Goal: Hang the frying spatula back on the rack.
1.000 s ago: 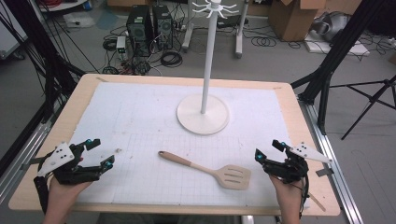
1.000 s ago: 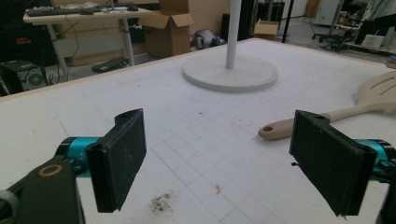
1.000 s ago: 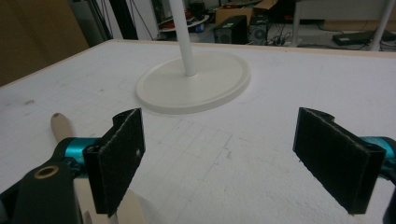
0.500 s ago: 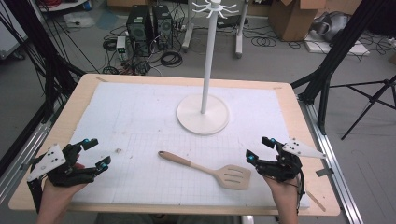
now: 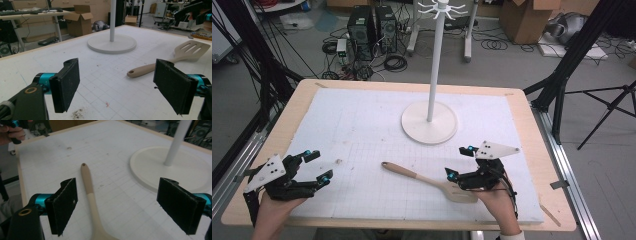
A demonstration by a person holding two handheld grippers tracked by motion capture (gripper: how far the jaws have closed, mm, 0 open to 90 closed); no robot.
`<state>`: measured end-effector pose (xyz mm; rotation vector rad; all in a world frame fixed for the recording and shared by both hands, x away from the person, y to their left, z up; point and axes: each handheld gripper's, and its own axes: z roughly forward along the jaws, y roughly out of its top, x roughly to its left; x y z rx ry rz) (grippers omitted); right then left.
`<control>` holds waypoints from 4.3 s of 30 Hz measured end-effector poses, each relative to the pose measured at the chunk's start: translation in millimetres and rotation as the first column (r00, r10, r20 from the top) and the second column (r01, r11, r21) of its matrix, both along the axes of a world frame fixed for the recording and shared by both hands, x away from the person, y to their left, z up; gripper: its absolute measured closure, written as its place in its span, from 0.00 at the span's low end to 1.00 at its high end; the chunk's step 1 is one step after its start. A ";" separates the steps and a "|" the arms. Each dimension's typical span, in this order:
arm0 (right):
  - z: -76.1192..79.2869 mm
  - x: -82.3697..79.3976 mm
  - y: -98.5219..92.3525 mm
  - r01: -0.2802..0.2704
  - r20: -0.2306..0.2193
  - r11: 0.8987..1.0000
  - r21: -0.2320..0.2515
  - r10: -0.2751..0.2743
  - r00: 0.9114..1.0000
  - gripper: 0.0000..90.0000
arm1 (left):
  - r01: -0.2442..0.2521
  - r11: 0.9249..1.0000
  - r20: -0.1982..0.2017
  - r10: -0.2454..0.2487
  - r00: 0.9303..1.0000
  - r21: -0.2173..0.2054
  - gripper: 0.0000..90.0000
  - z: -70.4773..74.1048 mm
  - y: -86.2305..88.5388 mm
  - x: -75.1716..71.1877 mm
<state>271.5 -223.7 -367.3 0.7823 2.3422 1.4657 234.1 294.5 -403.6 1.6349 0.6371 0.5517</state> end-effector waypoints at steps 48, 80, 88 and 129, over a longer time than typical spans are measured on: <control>-45.0 18.4 72.6 -0.209 -0.268 0.888 -0.409 0.102 0.958 0.58 | 0.023 1.000 -0.052 -0.022 0.998 0.018 0.23 -6.1 -9.2 4.3; -50.6 23.7 83.5 -0.195 -0.299 0.855 -0.480 0.049 0.953 0.69 | 0.019 1.000 -0.060 -0.018 0.998 0.016 0.23 -8.1 -10.9 4.8; -53.8 22.6 78.5 -0.188 -0.282 0.877 -0.443 0.063 0.957 0.73 | 0.022 1.000 -0.062 -0.021 0.998 0.021 0.23 -9.2 -12.5 5.3; -52.4 27.9 83.5 -0.193 -0.294 0.875 -0.445 0.061 0.954 0.86 | 0.030 0.999 -0.073 -0.028 0.997 0.024 0.24 -9.5 -14.6 4.8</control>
